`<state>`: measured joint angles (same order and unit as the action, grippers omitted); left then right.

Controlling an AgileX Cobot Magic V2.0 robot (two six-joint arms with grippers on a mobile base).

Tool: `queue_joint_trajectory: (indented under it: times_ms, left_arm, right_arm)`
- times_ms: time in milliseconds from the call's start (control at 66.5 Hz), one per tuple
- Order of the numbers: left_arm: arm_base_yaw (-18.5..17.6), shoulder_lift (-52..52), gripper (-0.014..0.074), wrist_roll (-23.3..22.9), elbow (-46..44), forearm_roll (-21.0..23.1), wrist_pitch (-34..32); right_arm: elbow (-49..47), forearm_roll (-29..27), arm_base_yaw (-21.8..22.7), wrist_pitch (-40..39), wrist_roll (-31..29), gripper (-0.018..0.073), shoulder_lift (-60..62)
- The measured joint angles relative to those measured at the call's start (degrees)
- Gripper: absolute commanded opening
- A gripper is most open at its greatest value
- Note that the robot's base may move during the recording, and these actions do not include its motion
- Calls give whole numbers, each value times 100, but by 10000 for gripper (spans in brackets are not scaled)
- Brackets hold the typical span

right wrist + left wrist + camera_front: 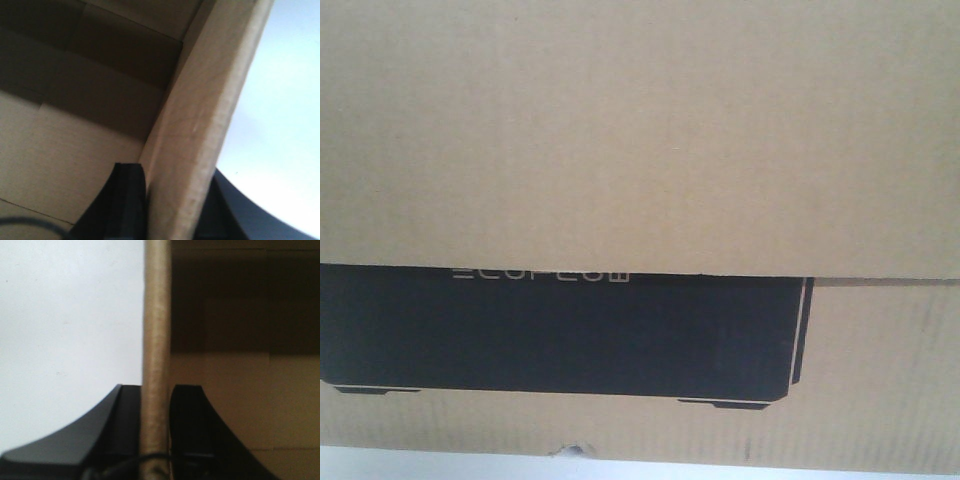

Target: Grab box from left shelf to table start

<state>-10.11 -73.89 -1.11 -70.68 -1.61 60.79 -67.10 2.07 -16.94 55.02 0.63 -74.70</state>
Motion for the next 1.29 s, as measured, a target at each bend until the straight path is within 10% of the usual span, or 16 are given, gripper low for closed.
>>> queue_joint_trajectory:
  times_ms: [180,797,1188,1293]
  left_arm:
    - [-21,-30,541,43,0,452,24]
    - [-53,748,524,43,-287,761,21]
    - [-53,2779,0,53,110,662,251]
    - [-53,3427,-95,53,643,653,242]
  right_arm:
    - [-15,-275,-11,-15,77,639,133]
    - [-162,-490,437,34,253,601,1289]
    - [332,-482,437,162,262,76,3155]
    - [922,-482,437,45,262,58,3841]
